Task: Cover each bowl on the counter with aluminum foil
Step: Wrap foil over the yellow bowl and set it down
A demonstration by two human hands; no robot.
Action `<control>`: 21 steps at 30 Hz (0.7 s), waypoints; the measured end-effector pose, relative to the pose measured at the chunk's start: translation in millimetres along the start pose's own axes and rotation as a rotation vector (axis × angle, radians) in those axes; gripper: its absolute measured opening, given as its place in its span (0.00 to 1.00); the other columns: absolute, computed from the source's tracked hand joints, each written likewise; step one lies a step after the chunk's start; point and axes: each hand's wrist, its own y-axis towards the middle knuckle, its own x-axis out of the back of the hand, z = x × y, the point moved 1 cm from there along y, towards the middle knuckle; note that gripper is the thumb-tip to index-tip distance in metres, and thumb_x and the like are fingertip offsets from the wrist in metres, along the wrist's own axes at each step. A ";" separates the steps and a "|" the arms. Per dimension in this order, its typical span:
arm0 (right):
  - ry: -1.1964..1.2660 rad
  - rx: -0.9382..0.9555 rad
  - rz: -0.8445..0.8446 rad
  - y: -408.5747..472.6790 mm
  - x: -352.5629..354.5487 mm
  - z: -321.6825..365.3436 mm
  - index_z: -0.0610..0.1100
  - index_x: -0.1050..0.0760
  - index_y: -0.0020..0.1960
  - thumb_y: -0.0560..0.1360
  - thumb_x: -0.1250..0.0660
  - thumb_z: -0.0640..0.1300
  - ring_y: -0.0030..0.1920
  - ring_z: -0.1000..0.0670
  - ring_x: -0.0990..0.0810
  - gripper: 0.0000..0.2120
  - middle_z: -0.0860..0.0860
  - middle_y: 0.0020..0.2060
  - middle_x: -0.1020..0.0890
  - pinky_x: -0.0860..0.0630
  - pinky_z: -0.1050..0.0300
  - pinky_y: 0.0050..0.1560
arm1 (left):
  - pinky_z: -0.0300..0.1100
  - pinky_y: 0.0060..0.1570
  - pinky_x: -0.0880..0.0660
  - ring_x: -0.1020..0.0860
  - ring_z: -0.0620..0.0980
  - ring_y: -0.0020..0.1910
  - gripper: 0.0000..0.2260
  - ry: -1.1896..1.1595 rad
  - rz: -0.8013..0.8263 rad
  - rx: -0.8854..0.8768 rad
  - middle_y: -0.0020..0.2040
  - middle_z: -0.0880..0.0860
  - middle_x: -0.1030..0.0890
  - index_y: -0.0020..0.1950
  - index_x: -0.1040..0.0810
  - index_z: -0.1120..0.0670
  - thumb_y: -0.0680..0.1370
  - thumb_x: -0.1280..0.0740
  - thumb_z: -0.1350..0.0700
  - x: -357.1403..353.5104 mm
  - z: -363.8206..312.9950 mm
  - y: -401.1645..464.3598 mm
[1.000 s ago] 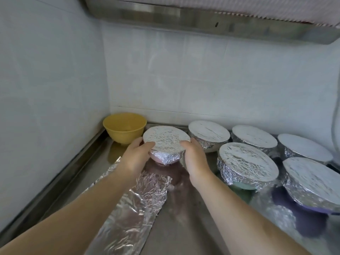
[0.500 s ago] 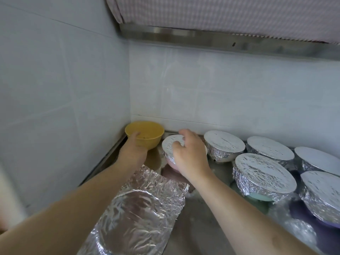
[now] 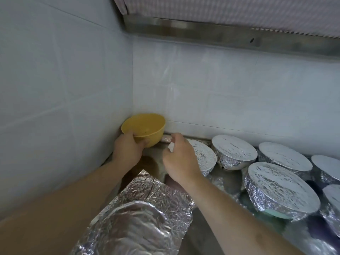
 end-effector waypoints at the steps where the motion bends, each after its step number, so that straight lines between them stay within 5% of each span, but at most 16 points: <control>1: 0.003 0.000 -0.006 -2.2 6.4 2.7 0.46 0.31 0.70 0.80 0.35 0.41 0.58 0.49 0.26 0.19 0.52 0.58 0.26 0.33 0.58 0.51 | 0.50 0.47 0.25 0.20 0.61 0.52 0.18 -0.029 -0.019 -0.012 0.52 0.59 0.18 0.54 0.24 0.57 0.78 0.26 0.44 8.5 -5.3 -5.8; 5: 0.130 -0.074 -0.018 -20.6 39.2 22.1 0.43 0.36 0.79 0.82 0.37 0.43 0.61 0.51 0.29 0.26 0.46 0.72 0.29 0.36 0.59 0.56 | 0.45 0.43 0.31 0.21 0.54 0.49 0.18 -0.115 -0.029 -0.046 0.49 0.52 0.20 0.51 0.25 0.53 0.76 0.25 0.41 50.7 -36.7 -44.9; 9: 0.330 -0.142 -0.129 -61.2 87.3 38.5 0.43 0.25 0.63 0.84 0.38 0.49 0.53 0.46 0.24 0.13 0.50 0.55 0.20 0.32 0.51 0.46 | 0.45 0.34 0.34 0.23 0.50 0.39 0.19 -0.143 0.058 -0.132 0.40 0.49 0.23 0.42 0.27 0.51 0.74 0.24 0.39 89.8 -80.7 -111.2; 11: 0.415 -0.159 -0.193 -88.0 111.3 39.7 0.45 0.23 0.56 0.84 0.39 0.51 0.52 0.47 0.21 0.11 0.51 0.50 0.18 0.29 0.57 0.46 | 0.45 0.33 0.35 0.26 0.47 0.35 0.19 -0.121 0.108 -0.177 0.37 0.48 0.25 0.40 0.28 0.50 0.73 0.23 0.39 102.0 -104.1 -147.5; 17: 0.463 -0.272 -0.339 -193.8 165.7 5.8 0.47 0.24 0.52 0.82 0.39 0.48 0.49 0.49 0.20 0.07 0.52 0.46 0.18 0.30 0.51 0.44 | 0.39 0.36 0.27 0.22 0.40 0.37 0.20 -0.138 0.268 -0.260 0.34 0.43 0.19 0.41 0.25 0.49 0.72 0.23 0.35 91.3 -140.9 -259.0; 21: 0.480 -0.349 -0.414 -256.0 176.4 -29.4 0.49 0.24 0.55 0.81 0.39 0.44 0.51 0.52 0.21 0.06 0.55 0.48 0.18 0.32 0.54 0.45 | 0.46 0.50 0.21 0.19 0.43 0.46 0.19 -0.163 0.347 -0.275 0.45 0.44 0.18 0.46 0.23 0.47 0.71 0.23 0.34 62.4 -140.7 -320.0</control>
